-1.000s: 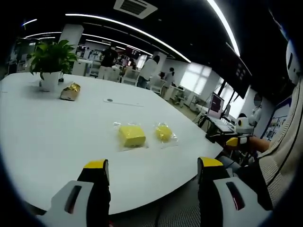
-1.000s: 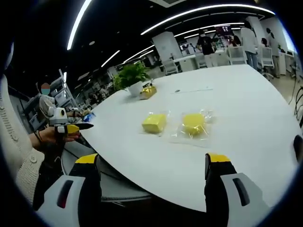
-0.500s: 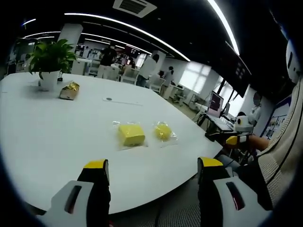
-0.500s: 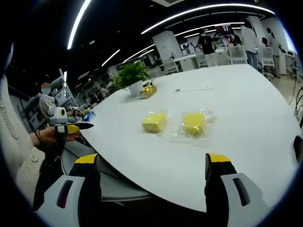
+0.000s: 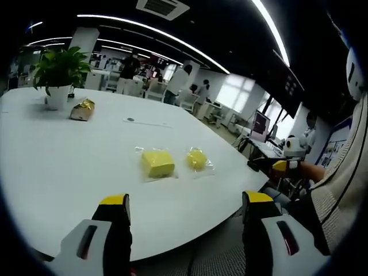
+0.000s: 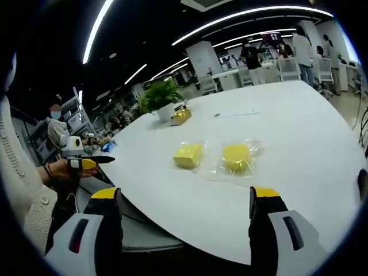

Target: Compare the silicone blocks by pressing each to a similar depth, holding the contact briefly, and releasing to observe deformation and rebound differences across the visible hardness samples.

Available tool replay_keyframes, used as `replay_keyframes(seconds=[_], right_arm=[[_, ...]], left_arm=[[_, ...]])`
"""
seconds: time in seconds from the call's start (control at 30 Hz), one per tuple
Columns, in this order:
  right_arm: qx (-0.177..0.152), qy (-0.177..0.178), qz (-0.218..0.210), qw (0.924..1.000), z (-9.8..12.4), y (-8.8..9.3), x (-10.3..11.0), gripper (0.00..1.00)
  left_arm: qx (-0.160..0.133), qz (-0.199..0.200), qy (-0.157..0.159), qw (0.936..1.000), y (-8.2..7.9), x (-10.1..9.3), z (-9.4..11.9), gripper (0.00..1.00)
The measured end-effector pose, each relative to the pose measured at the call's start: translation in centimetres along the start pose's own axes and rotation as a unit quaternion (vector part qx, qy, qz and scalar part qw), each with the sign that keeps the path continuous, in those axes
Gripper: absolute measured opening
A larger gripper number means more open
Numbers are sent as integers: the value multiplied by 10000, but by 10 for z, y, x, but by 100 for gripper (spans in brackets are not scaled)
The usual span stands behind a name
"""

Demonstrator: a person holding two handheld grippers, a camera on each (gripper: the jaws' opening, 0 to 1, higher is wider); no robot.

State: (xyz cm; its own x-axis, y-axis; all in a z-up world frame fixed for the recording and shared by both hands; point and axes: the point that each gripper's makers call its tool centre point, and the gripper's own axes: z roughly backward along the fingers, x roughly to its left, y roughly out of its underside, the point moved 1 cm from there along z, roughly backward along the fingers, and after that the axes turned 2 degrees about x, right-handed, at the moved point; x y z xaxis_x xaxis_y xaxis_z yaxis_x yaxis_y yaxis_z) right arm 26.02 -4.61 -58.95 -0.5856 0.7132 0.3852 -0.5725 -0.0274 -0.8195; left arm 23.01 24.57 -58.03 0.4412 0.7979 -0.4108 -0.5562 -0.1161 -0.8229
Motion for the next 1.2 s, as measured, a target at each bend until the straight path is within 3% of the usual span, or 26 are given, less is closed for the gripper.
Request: replay_keyframes(seconds=[0.97, 1.2], right_arm=[[97, 55, -118, 9999, -8, 12, 1, 84], [116, 117, -153, 9997, -7, 11, -4, 84]], left_arm=[[196, 81, 68, 9998, 4, 2, -3, 81], [233, 122, 326, 9991, 2, -1, -6, 82]])
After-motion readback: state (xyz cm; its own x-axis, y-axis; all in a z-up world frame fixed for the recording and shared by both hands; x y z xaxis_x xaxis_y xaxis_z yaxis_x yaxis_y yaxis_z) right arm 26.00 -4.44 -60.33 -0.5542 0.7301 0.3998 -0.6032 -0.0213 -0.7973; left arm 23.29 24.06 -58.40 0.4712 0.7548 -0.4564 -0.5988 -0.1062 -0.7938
